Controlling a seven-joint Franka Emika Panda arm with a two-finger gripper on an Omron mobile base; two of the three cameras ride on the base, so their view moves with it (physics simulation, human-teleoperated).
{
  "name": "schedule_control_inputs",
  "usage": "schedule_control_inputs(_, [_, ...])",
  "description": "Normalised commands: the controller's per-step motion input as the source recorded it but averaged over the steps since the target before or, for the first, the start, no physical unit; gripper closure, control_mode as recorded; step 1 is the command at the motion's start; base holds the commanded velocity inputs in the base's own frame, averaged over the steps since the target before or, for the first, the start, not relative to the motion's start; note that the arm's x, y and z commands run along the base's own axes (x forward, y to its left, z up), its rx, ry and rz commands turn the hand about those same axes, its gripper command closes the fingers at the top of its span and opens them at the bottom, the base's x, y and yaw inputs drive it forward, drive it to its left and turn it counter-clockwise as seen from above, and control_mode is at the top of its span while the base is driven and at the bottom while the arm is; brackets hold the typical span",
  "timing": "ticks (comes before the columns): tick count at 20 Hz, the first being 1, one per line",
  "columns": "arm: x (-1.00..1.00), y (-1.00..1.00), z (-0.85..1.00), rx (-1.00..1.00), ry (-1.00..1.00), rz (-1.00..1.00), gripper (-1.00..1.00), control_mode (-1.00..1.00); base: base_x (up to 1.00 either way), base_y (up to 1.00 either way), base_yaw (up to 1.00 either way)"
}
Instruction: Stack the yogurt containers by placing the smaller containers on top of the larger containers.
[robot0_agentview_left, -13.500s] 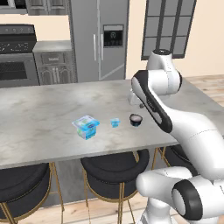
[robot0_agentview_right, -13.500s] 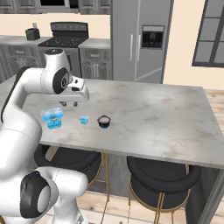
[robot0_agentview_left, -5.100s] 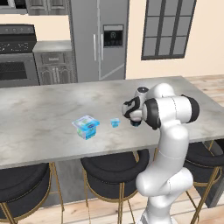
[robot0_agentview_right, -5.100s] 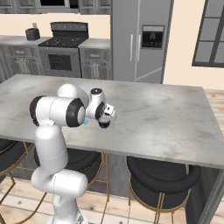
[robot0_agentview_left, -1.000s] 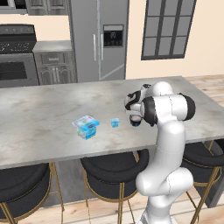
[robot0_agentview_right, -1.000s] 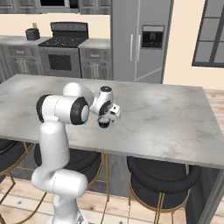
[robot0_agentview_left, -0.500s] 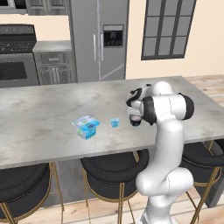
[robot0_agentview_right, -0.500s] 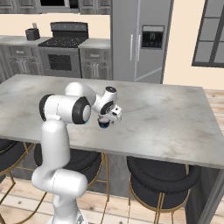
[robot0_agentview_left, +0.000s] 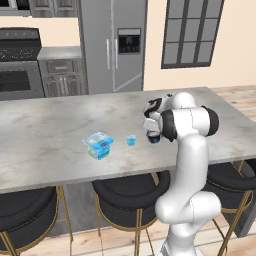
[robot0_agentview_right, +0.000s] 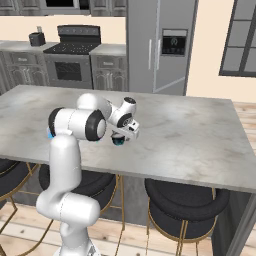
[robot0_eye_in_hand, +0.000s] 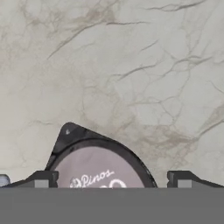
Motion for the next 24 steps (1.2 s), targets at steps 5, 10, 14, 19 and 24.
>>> schedule_control_inputs(5, [0.00,0.36,-0.25,0.03,0.08,0.00,-1.00,-1.00,0.00,0.00,0.00])
schedule_control_inputs(10, [0.00,0.31,-0.24,0.01,0.05,0.00,1.00,-1.00,0.00,0.00,0.00])
schedule_control_inputs(14, [0.00,0.10,-0.04,0.00,0.00,0.00,1.00,-1.00,0.00,0.00,0.00])
schedule_control_inputs(19, [0.00,0.00,0.00,0.00,0.00,0.00,1.00,-1.00,0.00,0.00,0.00])
schedule_control_inputs(24, [-0.03,0.00,0.00,0.00,0.00,0.00,1.00,-1.00,0.00,0.00,0.00])
